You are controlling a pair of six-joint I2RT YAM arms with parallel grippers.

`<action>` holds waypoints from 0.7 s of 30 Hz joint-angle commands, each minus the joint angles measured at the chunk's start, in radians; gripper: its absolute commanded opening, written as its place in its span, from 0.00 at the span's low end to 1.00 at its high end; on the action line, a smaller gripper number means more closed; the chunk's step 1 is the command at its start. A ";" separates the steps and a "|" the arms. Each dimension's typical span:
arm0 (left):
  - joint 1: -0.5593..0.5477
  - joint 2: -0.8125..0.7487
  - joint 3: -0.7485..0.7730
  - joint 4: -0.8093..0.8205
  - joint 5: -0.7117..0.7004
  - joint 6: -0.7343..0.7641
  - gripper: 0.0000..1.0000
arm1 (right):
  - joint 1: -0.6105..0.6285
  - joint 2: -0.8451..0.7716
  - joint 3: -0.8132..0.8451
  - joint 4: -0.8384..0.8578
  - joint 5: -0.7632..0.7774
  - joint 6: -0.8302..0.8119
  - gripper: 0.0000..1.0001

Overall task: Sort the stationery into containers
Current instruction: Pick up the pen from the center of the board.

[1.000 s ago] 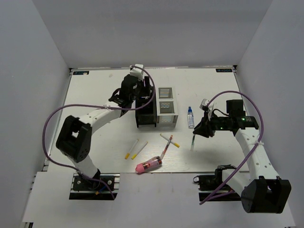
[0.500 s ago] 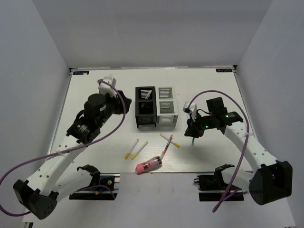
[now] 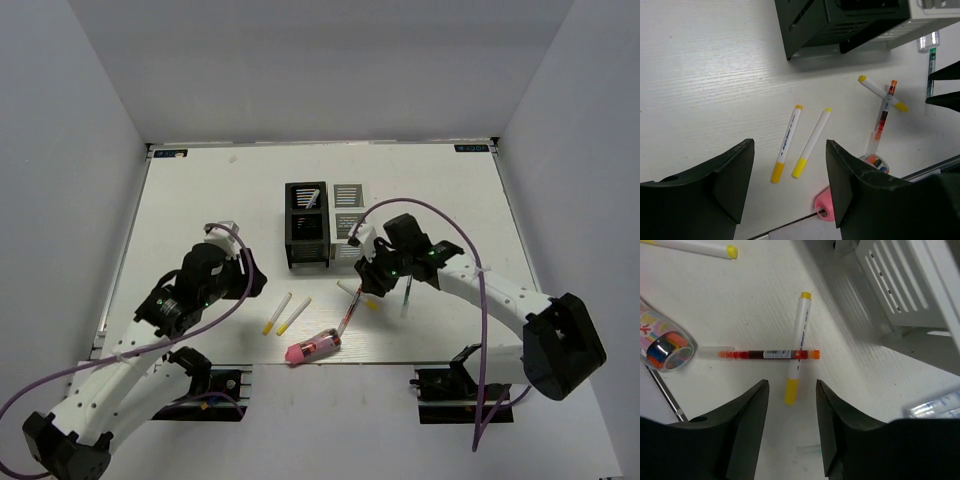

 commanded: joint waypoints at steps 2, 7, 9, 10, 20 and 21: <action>-0.003 0.083 0.028 -0.039 0.047 -0.056 0.69 | 0.078 0.049 -0.005 0.096 0.095 0.072 0.52; -0.003 0.082 0.006 0.009 0.047 -0.110 0.69 | 0.161 0.141 0.035 0.123 0.182 0.100 0.55; -0.003 0.082 0.006 0.000 0.036 -0.110 0.69 | 0.181 0.179 0.053 0.145 0.219 0.127 0.55; -0.003 0.082 0.006 -0.001 0.036 -0.110 0.69 | 0.181 0.202 0.059 0.145 0.219 0.140 0.55; -0.003 0.072 -0.002 -0.024 0.027 -0.119 0.69 | 0.206 0.279 0.091 0.200 0.338 0.187 0.55; -0.003 0.072 -0.002 -0.014 0.027 -0.119 0.69 | 0.207 0.296 0.098 0.202 0.339 0.189 0.55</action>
